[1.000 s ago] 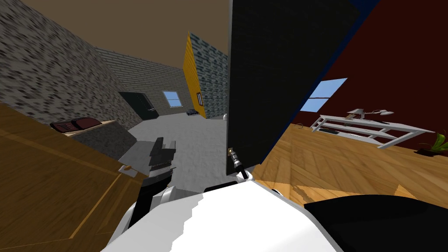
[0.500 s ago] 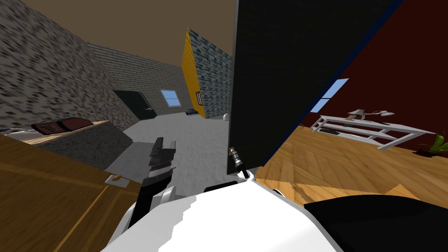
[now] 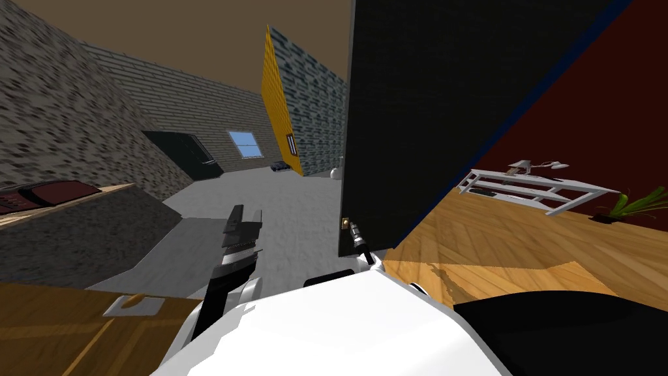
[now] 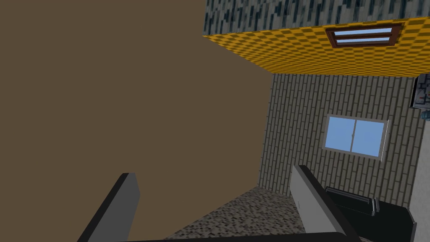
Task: Push the door open
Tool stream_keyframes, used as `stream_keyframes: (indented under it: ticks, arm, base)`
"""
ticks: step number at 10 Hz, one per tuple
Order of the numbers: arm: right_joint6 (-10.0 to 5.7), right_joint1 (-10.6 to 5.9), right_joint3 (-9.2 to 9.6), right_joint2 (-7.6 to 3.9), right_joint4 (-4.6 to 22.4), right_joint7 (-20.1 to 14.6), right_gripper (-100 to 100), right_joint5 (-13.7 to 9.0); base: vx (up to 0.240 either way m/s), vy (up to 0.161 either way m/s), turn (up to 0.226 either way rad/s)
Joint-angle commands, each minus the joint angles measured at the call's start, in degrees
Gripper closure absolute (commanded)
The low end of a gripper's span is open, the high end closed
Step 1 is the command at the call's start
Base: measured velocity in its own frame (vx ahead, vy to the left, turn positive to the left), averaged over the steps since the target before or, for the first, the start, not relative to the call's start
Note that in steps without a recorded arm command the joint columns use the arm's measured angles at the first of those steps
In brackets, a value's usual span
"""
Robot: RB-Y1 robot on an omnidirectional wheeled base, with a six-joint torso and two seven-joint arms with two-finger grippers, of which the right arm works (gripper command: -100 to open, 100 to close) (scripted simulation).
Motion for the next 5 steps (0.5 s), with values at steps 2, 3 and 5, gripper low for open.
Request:
stream_keyframes:
  ticks: [2,3,5]
  arm:
    - [0.26,-0.17,-0.12,0.29,0.07,-0.17,-100,-0.29]
    - [0.47,-0.18,-0.19,0.53,-0.07,-0.24,-100,-0.42]
    - [1.00,-0.21,-0.35,1.44,-0.44,-0.41,-100,-0.76]
  base:
    - [-0.209,0.075,-0.044]
    - [-0.224,0.079,-0.052]
    - [-0.248,0.098,-0.075]
